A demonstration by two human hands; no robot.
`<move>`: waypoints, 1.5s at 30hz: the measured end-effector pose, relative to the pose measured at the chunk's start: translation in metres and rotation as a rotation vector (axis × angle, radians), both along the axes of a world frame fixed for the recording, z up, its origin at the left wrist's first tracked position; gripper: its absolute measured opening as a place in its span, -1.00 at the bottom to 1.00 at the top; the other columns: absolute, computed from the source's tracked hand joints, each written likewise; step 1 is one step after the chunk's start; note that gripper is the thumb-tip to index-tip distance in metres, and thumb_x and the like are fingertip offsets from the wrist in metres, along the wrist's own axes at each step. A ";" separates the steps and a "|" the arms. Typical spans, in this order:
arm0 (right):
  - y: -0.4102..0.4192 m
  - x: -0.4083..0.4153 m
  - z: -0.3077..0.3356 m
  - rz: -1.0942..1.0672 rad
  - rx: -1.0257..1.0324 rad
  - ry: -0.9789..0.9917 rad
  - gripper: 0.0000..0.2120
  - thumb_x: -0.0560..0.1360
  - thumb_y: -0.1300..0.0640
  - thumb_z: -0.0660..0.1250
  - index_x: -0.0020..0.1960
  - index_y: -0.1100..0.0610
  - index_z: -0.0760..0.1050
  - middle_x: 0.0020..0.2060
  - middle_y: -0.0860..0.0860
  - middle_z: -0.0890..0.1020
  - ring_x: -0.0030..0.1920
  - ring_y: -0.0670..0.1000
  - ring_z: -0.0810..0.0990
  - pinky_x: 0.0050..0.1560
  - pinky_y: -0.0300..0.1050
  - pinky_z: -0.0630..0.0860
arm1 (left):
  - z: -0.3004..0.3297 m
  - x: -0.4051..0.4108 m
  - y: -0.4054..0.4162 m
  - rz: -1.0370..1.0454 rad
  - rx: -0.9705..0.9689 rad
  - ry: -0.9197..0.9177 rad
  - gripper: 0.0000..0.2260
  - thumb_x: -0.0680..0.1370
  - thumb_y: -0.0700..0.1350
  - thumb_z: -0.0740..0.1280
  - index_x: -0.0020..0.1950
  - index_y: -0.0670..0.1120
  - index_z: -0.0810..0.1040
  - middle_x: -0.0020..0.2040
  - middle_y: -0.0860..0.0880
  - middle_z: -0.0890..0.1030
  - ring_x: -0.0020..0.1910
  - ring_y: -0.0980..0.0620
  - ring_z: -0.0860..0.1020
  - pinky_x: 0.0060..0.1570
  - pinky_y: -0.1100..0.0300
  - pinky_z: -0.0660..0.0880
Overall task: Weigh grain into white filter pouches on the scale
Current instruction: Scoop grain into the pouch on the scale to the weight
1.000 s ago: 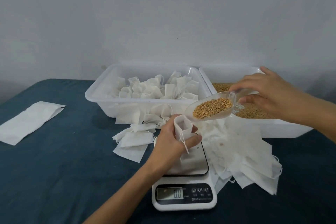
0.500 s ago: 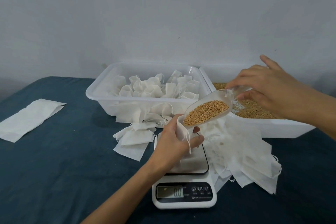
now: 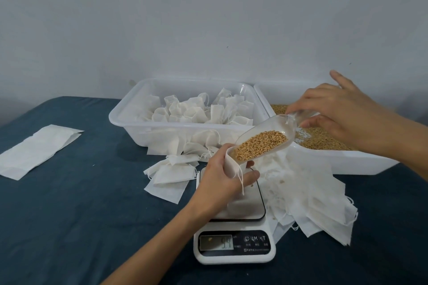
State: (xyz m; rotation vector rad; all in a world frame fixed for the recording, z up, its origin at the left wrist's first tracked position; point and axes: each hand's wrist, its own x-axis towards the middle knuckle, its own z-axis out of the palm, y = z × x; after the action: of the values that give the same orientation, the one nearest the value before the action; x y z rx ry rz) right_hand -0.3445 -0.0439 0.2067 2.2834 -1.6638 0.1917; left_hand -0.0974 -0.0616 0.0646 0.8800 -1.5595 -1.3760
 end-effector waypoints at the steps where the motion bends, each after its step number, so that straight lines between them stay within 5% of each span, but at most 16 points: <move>1: 0.000 0.000 -0.001 0.000 0.004 0.002 -0.69 0.57 0.05 0.35 0.31 -0.10 0.54 0.06 -0.16 0.59 0.28 -0.01 0.50 0.59 0.06 -0.22 | 0.000 0.000 0.000 -0.001 0.006 0.009 -0.63 0.52 -0.23 0.56 0.26 0.00 0.56 0.03 0.02 0.73 0.02 0.24 0.68 -0.12 0.45 0.53; 23: 0.000 0.004 -0.002 -0.013 0.012 0.005 -0.69 0.58 0.05 0.36 0.32 -0.10 0.54 0.08 -0.14 0.58 0.30 -0.01 0.49 0.59 0.07 -0.22 | -0.001 0.001 0.000 -0.016 0.033 0.045 -0.61 0.52 -0.25 0.55 0.28 0.00 0.56 0.07 -0.02 0.73 0.05 0.18 0.70 -0.07 0.44 0.54; 33: -0.001 0.002 -0.005 0.018 -0.004 0.018 -0.68 0.57 0.09 0.39 0.30 -0.09 0.56 0.07 -0.13 0.60 0.27 0.01 0.52 0.59 0.10 -0.19 | -0.001 0.001 -0.001 -0.009 0.023 0.025 -0.62 0.52 -0.22 0.56 0.28 -0.01 0.56 0.04 0.06 0.72 0.01 0.24 0.69 -0.07 0.47 0.52; 37: -0.001 0.001 -0.006 0.027 -0.014 0.018 -0.68 0.56 0.10 0.40 0.29 -0.09 0.56 0.06 -0.13 0.60 0.26 0.02 0.53 0.59 0.10 -0.19 | -0.002 0.001 -0.001 -0.002 0.011 0.010 -0.63 0.52 -0.21 0.56 0.22 0.08 0.55 0.02 0.24 0.72 0.02 0.32 0.66 -0.09 0.51 0.50; 45: -0.002 0.001 -0.007 0.031 -0.011 0.008 -0.70 0.57 0.09 0.38 0.29 -0.09 0.56 0.06 -0.13 0.59 0.26 0.00 0.51 0.58 0.07 -0.22 | -0.004 0.002 -0.003 0.011 0.037 0.011 -0.59 0.50 -0.19 0.58 0.24 0.10 0.54 0.04 0.07 0.74 0.02 0.16 0.71 -0.07 0.43 0.52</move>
State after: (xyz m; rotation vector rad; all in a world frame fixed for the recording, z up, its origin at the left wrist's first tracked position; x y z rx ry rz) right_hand -0.3438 -0.0456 0.1999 2.3001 -1.6199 0.1974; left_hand -0.0954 -0.0648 0.0610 0.9000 -1.5231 -1.4040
